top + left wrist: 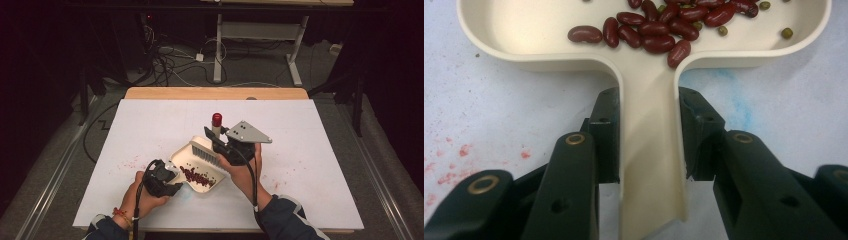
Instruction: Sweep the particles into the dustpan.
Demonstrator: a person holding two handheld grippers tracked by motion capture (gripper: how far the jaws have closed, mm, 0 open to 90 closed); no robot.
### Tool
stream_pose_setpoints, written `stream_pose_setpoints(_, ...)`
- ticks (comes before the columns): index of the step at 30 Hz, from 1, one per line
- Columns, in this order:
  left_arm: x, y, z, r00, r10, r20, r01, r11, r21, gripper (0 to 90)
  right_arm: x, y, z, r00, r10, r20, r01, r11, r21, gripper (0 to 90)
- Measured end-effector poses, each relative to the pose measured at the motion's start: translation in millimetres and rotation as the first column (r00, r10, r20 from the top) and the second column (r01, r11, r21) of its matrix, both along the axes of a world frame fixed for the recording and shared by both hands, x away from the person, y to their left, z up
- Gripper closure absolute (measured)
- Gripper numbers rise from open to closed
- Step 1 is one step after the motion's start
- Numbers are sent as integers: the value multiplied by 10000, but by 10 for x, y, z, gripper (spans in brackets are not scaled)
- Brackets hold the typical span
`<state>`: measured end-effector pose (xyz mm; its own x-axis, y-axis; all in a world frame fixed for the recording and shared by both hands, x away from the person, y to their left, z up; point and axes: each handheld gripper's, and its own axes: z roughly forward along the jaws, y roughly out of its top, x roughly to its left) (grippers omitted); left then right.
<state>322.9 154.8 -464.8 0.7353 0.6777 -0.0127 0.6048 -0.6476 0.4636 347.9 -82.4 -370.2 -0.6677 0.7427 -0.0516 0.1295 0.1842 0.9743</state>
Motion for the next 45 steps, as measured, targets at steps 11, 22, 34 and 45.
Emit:
stream_pose_setpoints(11,8,-15,9,9999,111,-18,-112,9997,-238,639,-28,-32,-160,9998,-168,46,170,9984,-548,695)
stream_pose_setpoints(22,-10,-41,-9,9996,254,106,-250,9990,-362,639,-242,171,-210,9996,263,109,-260,9993,-258,694)
stream_pose_setpoints(34,-6,-44,-43,9994,334,88,-331,9989,-317,639,-271,52,-48,9993,132,353,-141,9996,230,694)
stream_pose_setpoints(45,-7,-45,-43,9996,239,174,-236,9995,-191,638,-138,-278,15,9981,-499,373,489,9984,269,694)
